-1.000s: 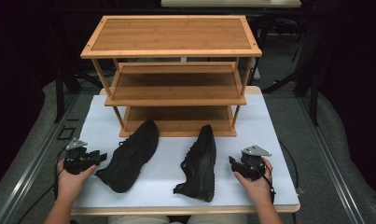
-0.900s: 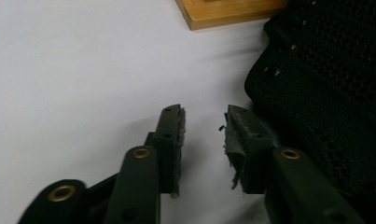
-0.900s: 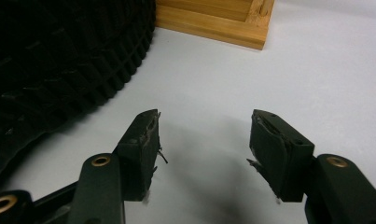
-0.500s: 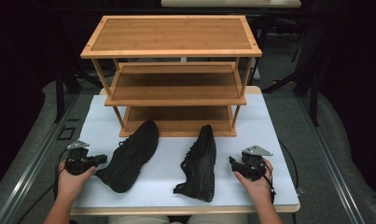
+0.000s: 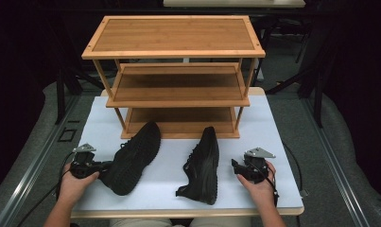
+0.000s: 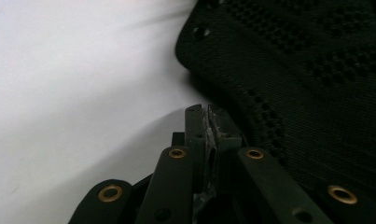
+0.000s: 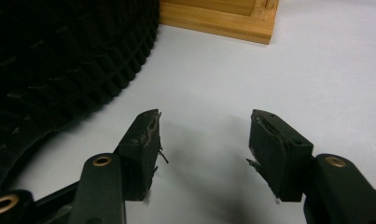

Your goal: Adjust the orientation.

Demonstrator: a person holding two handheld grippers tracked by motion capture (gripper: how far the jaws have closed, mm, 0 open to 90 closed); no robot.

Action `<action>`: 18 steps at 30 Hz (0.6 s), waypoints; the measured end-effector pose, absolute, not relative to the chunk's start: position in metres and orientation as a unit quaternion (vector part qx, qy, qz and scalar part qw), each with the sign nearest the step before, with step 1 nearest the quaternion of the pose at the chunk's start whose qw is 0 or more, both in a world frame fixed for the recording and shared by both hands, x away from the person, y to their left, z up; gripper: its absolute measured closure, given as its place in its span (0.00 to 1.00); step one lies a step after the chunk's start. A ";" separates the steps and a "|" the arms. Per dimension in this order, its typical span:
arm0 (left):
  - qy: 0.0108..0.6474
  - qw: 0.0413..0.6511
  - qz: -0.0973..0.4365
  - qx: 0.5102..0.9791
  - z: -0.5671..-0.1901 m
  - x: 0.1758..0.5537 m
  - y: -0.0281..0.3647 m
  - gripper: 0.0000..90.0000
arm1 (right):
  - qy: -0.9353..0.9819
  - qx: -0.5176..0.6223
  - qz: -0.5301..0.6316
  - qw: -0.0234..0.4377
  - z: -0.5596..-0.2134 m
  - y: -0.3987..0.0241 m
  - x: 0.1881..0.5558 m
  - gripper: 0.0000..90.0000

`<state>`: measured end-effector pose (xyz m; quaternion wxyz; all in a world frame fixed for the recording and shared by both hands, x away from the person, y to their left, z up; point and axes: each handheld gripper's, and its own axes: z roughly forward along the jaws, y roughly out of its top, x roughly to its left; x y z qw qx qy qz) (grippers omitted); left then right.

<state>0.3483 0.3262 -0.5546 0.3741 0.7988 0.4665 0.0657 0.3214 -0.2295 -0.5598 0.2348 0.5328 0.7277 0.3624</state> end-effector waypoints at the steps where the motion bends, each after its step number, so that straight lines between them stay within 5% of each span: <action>1: 0.465 0.377 0.066 0.798 -0.554 0.348 0.325 0.97 | 0.727 0.533 0.363 0.235 -0.560 -0.230 0.322 0.47; 18: 0.441 0.397 0.083 0.801 -0.537 0.339 0.319 0.98 | 0.723 0.537 0.368 0.230 -0.560 -0.231 0.322 0.47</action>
